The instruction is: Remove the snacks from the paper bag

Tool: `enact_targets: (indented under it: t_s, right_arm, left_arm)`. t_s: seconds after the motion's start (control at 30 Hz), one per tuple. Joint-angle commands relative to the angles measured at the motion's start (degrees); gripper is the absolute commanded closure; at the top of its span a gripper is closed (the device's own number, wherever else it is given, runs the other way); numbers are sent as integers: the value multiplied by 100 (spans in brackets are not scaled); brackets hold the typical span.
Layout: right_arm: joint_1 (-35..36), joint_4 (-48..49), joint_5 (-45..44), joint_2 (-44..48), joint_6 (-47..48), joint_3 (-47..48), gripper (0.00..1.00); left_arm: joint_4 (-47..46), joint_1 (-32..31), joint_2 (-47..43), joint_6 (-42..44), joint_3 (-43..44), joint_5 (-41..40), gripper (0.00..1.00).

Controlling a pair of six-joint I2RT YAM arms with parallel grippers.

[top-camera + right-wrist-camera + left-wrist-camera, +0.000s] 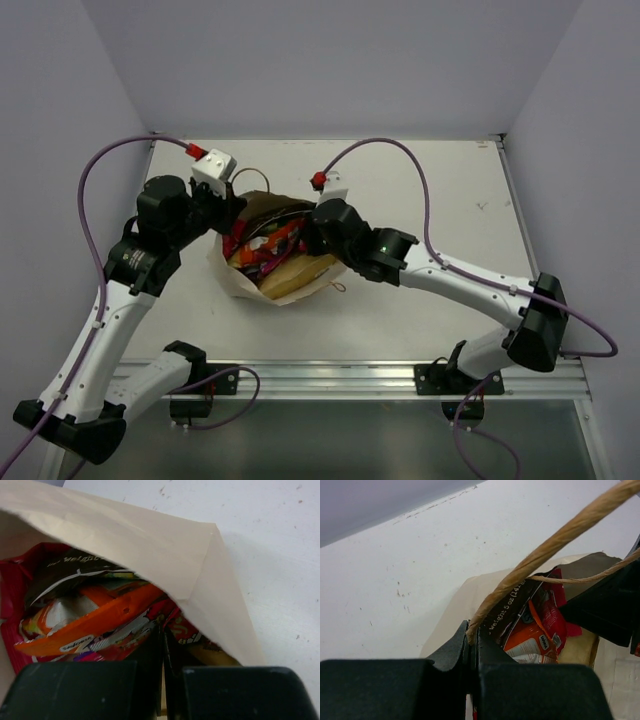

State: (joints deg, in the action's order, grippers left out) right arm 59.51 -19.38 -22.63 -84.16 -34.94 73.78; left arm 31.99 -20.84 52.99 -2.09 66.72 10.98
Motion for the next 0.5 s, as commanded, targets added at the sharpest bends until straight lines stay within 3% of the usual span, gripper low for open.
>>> enact_targets:
  t_s: [0.0,0.2,0.3,0.4,0.47]
  right_arm:
    - [-18,417,635,478,697,339,100]
    - [-27,522,1480,2042,1549,-30,100]
    - [-62,523,1184,2789,1893,-240,100]
    - [-465,523,796,3361,2017,-399,100]
    - [-1219,496,787,3572,1930,-679,100]
  left_arm:
    - [-711,-34,-210,-195,131,-228,100]
    - [-711,-34,-9,-362,166,-307,100]
    - [-720,-43,79,-441,184,-307,100]
    - [-720,-52,124,-468,201,-334,100]
    - [-712,-60,141,-486,227,-299,100]
